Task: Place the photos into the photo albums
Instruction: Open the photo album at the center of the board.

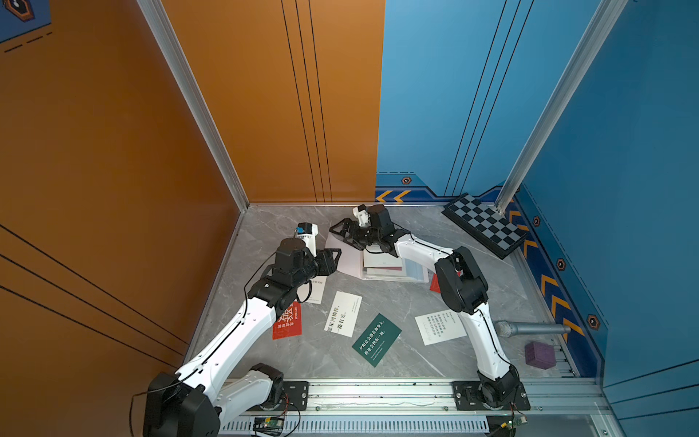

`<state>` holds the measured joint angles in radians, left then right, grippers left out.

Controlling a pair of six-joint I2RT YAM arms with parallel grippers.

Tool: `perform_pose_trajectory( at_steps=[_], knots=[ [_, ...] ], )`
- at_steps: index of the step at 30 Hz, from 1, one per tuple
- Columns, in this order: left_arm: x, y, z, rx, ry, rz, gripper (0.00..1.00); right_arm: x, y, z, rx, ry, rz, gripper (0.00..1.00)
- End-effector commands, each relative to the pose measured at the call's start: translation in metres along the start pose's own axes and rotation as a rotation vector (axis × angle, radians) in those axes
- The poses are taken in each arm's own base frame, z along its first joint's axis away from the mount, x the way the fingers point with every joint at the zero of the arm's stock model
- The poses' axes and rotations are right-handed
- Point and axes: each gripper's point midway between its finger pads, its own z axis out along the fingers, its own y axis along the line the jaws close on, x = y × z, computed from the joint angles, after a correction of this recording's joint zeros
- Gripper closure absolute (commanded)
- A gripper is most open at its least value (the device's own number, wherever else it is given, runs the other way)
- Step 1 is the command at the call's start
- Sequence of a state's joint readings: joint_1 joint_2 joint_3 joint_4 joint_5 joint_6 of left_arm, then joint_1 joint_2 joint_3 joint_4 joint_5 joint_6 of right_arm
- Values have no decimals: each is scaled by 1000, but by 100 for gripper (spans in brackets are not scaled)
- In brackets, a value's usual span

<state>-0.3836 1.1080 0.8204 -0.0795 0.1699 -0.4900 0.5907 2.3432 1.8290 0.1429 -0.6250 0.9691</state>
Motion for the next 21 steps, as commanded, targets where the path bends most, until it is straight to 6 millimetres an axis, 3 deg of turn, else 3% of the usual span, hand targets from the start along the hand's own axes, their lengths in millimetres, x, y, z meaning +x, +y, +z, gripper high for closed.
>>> perform_pose_trajectory(
  at_steps=[1,4,5,7,12,15,21],
  knots=[
    [11,9,18,-52,55,-1,42,-4,-9,1,10,-13,42,10],
    [12,22,35,-84,62,-67,45,-9,-19,-3,22,-33,62,18],
    [11,24,39,-79,58,-95,48,-4,-35,-5,58,-27,83,19],
    [8,23,45,-59,50,-117,48,-5,-41,-6,61,-31,98,19],
    [8,27,61,-71,68,-127,49,-8,-27,-5,-2,-35,105,19],
    [9,26,72,-65,89,-166,57,-10,-19,-7,-20,-38,102,19],
    [9,-5,77,-48,68,-166,62,-14,-6,-6,-51,-33,100,18]
  ],
)
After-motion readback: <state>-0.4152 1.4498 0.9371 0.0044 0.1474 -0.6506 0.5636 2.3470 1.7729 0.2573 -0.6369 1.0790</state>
